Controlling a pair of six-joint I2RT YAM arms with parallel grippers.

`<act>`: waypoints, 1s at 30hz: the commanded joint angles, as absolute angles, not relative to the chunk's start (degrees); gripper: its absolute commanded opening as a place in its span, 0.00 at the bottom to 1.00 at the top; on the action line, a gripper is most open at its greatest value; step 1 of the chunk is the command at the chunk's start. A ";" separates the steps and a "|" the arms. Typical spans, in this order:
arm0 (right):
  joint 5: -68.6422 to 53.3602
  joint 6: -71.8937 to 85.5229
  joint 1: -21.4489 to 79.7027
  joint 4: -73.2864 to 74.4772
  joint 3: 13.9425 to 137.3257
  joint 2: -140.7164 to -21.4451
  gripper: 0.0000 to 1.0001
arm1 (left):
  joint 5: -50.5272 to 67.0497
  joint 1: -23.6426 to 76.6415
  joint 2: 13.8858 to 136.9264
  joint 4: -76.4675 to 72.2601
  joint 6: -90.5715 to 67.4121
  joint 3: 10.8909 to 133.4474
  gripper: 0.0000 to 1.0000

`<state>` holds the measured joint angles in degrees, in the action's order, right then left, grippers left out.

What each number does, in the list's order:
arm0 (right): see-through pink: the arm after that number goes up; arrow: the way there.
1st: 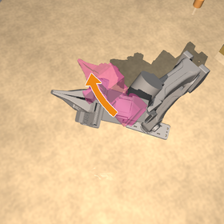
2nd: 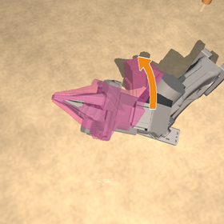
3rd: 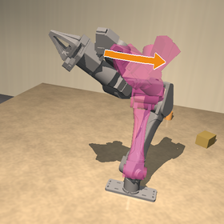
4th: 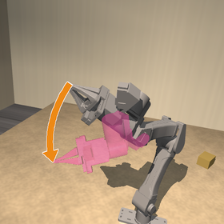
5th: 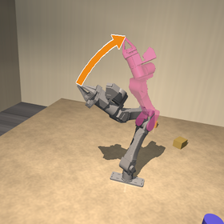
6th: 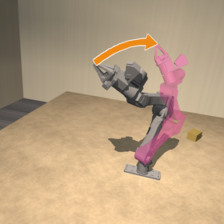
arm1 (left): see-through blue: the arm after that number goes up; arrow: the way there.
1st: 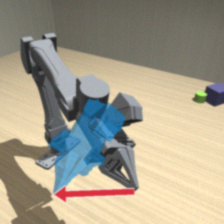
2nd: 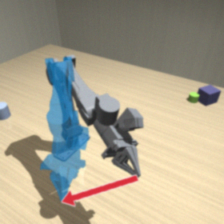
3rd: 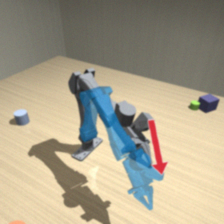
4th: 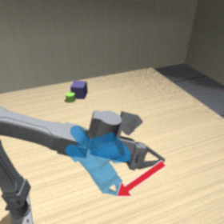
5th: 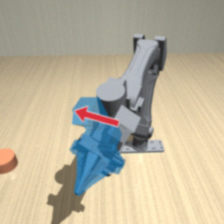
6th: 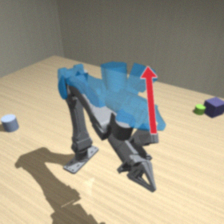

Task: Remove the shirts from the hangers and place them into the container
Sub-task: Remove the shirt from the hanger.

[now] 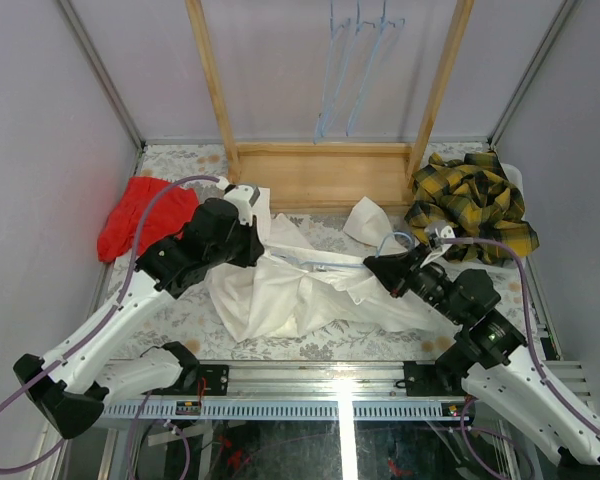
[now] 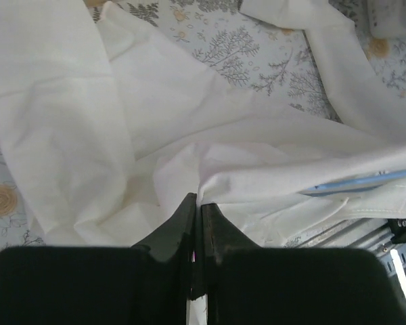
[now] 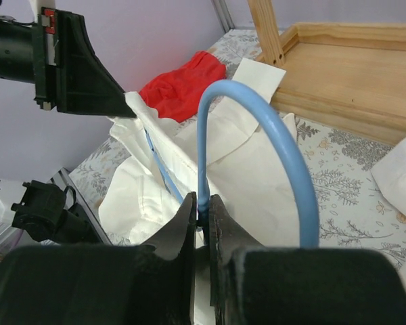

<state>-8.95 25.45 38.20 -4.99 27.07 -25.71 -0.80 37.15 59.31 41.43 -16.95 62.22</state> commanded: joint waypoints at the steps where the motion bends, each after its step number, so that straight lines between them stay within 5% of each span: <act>1: -11.10 23.61 38.00 -9.08 28.24 -21.99 0.00 | -12.39 36.93 59.55 44.57 -18.84 64.01 0.01; 10: -11.50 23.56 37.97 -18.88 23.94 -15.63 0.00 | -6.74 36.65 60.91 41.67 -21.07 61.66 0.09; 14: -2.79 26.44 38.01 -20.39 21.95 -14.96 0.00 | -0.66 36.65 59.91 40.07 -18.82 60.52 0.22; 18: 2.34 28.07 38.03 -23.40 20.51 -16.53 0.00 | 4.40 36.61 57.86 39.46 -16.55 59.03 0.56; 30: -15.32 23.59 37.98 -10.31 31.86 -30.80 0.00 | 12.44 36.67 50.59 32.24 -10.84 57.81 0.90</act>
